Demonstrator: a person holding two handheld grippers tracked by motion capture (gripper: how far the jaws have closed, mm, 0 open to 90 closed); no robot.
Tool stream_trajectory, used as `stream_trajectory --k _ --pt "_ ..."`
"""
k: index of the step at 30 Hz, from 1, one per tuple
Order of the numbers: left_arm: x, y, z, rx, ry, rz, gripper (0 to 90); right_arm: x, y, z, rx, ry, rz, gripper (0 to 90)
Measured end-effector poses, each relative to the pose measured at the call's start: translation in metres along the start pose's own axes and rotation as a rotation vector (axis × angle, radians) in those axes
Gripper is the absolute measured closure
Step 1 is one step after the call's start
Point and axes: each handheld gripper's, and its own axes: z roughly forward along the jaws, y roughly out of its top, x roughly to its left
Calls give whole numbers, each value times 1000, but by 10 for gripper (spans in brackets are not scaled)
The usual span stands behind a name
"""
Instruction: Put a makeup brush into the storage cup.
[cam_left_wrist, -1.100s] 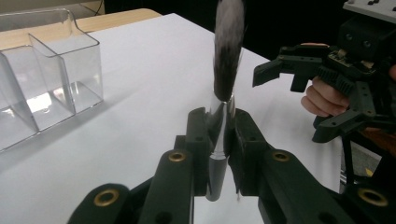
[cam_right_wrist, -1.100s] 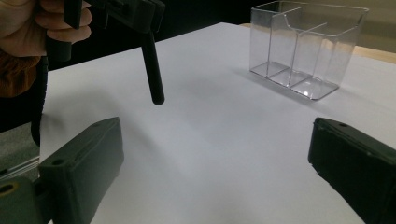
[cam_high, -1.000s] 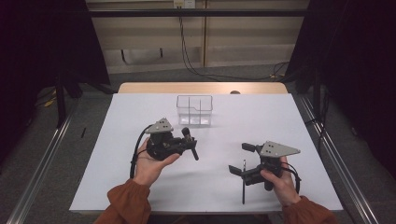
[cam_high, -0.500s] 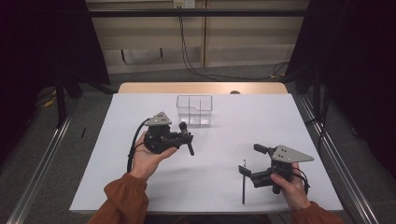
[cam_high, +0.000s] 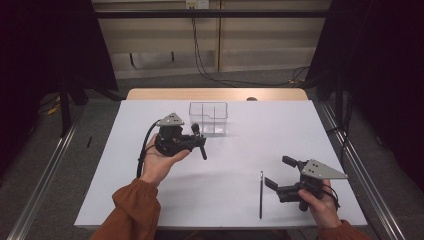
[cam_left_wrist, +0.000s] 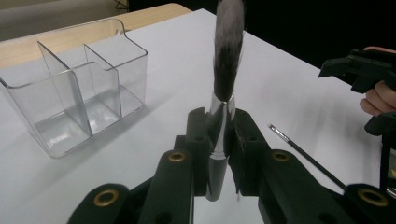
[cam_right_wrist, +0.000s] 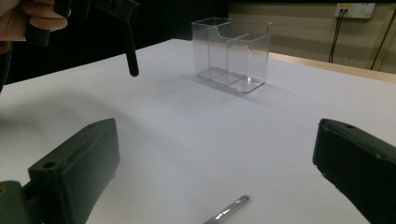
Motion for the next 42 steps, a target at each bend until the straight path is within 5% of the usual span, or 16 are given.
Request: stream_trajectory --k 15,28,42 --pt "11 15 8 -85 28 -14 792 -1 -4 -3 -4 -12 6 0" --pt "11 39 22 -105 60 25 793 -2 -4 -4 -8 -10 6 0" --pt "22 55 37 -121 85 13 793 -3 -4 -5 -9 -11 4 0"
